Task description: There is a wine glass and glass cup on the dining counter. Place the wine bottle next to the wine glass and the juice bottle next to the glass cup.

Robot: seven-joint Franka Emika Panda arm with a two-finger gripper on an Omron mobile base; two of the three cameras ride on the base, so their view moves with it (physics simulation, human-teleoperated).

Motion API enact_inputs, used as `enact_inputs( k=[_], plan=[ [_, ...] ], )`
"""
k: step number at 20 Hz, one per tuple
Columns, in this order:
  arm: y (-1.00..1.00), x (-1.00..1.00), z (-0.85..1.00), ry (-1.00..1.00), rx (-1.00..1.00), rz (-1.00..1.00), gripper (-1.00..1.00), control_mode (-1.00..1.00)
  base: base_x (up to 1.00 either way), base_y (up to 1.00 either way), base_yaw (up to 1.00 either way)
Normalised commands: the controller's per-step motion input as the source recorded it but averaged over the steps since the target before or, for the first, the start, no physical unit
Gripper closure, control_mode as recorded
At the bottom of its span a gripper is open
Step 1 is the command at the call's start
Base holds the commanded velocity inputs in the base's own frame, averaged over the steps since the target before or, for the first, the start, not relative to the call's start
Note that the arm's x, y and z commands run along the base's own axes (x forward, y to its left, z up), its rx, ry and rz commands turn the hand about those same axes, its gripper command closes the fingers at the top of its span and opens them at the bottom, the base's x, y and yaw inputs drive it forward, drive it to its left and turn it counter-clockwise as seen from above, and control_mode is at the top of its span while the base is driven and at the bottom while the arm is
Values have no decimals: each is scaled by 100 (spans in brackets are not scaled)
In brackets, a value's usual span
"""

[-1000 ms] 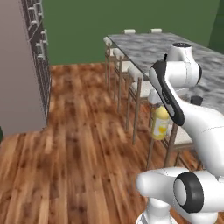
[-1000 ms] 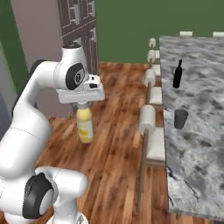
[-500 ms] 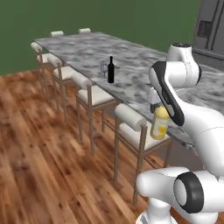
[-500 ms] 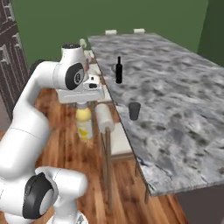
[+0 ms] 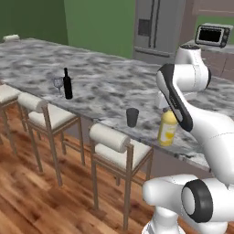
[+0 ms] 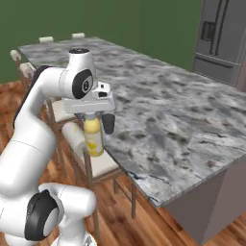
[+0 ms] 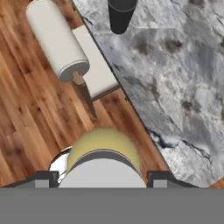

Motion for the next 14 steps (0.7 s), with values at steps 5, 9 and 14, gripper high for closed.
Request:
enact_inputs(
  k=[5, 9, 14],
  plan=[
    [0, 0, 0, 0, 0, 0, 100, 100, 51, 17, -49],
    [0, 0, 0, 0, 0, 0, 100, 100, 47, 12, -39],
    [0, 0, 0, 0, 0, 0, 100, 100, 55, 12, -35]
  ],
)
